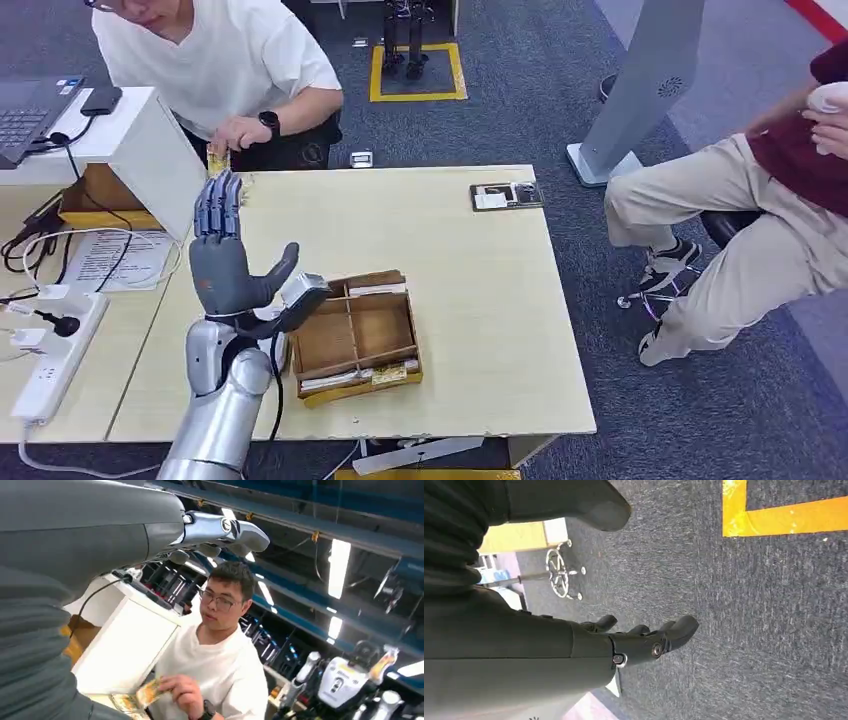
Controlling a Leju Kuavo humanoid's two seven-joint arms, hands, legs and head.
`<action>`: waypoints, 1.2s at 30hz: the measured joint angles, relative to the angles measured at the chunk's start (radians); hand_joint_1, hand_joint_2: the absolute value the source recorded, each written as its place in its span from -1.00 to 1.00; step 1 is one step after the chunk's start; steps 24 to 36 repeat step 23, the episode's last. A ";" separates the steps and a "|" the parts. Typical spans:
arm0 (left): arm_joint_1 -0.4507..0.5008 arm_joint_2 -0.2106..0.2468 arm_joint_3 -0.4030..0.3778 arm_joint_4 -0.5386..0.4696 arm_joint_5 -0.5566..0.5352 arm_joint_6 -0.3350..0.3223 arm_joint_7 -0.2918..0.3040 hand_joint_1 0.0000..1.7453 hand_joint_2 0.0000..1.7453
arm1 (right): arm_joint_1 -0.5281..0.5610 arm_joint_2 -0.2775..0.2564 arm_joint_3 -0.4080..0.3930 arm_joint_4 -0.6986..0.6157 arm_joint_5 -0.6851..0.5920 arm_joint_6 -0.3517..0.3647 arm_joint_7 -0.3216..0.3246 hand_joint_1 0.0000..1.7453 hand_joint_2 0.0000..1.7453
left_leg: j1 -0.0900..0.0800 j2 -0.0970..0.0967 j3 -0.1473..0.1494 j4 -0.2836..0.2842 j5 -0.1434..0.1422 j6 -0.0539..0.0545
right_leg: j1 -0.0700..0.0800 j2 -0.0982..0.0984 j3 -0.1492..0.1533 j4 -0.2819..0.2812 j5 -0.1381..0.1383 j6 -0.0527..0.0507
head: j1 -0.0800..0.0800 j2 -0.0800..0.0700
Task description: Pass the card to the sensor for recognition and then transmit it.
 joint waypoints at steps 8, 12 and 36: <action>0.123 -0.064 0.031 -0.158 0.197 0.000 -0.106 -1.00 1.00 | 0.008 0.016 -0.011 -0.003 -0.020 -0.013 0.009 -1.00 1.00 | 0.000 0.000 0.000 0.000 0.000 0.000 | 0.000 0.000 0.000 0.000 0.000 0.000 | 0.000 0.000; 0.158 -0.063 0.031 -0.217 0.290 0.000 -0.129 -1.00 1.00 | 0.011 0.027 -0.026 -0.012 -0.031 -0.016 0.011 -1.00 1.00 | 0.000 0.000 0.000 0.000 0.000 0.000 | 0.000 -0.001 0.000 0.000 0.000 0.000 | 0.000 0.000; 0.302 -0.048 0.020 -0.329 0.529 -0.001 -0.110 -1.00 1.00 | 0.021 0.061 -0.055 -0.047 -0.044 -0.016 0.022 -1.00 1.00 | 0.000 0.001 0.000 0.000 -0.001 0.000 | 0.000 0.001 -0.001 0.000 -0.001 0.000 | 0.000 0.000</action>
